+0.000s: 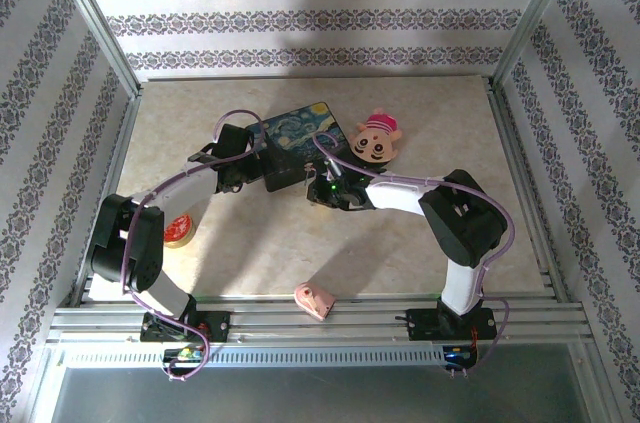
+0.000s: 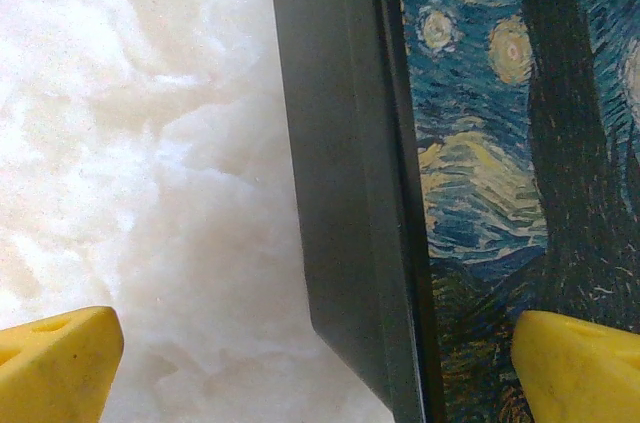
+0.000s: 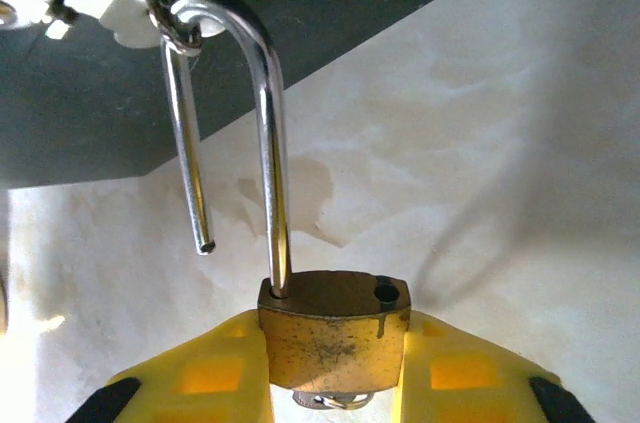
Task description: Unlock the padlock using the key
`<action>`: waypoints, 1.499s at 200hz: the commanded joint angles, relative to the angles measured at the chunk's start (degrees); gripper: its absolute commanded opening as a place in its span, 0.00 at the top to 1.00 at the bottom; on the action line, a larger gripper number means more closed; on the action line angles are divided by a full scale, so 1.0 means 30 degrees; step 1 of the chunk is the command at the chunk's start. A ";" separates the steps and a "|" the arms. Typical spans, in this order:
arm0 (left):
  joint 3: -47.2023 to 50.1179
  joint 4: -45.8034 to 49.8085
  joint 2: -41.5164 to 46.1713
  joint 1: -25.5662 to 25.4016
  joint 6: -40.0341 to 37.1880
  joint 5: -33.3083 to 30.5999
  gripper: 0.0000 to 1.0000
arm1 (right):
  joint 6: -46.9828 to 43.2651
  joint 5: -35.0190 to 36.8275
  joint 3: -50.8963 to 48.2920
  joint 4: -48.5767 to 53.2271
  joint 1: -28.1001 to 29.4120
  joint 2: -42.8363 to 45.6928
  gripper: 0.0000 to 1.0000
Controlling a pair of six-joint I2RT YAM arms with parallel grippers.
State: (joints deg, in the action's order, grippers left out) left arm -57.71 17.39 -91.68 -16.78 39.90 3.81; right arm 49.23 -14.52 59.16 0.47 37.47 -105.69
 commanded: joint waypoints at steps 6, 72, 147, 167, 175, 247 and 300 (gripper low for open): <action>0.0844 0.1554 -0.0788 0.0091 -0.0264 -0.0919 0.01 | 0.0882 -0.0095 0.0566 -0.1669 -0.0266 0.0103 1.00; 0.0960 0.1413 -0.0788 0.0123 -0.0146 -0.0868 0.01 | 0.2271 0.0415 -0.0583 -0.3115 -0.0254 -0.0140 1.00; 0.1046 0.1469 -0.0818 0.0168 -0.0191 -0.0890 0.01 | 0.3970 0.0978 -0.2019 -0.6383 -0.0268 -0.0512 1.00; 0.1074 0.1441 -0.0817 0.0157 -0.0175 -0.0890 0.01 | 0.4391 0.0938 -0.2361 -0.7449 -0.0288 -0.0571 1.00; 0.1099 0.1441 -0.0817 0.0194 -0.0175 -0.0883 0.01 | 0.4673 0.0970 -0.2526 -0.7917 -0.0278 -0.0599 1.00; 0.1307 0.1265 -0.0729 0.0172 0.0026 -0.0847 0.01 | 0.7351 0.2142 -0.4187 -1.1765 0.0155 -0.1241 1.00; 0.1075 0.1030 -0.0290 0.0163 0.0215 -0.0656 0.01 | 0.8140 0.2673 -0.4543 -1.3019 0.0714 -0.1945 1.00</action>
State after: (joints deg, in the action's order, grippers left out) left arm -56.55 14.48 -91.79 -16.78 40.62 3.66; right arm 71.16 -10.22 46.48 -35.27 39.22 -110.32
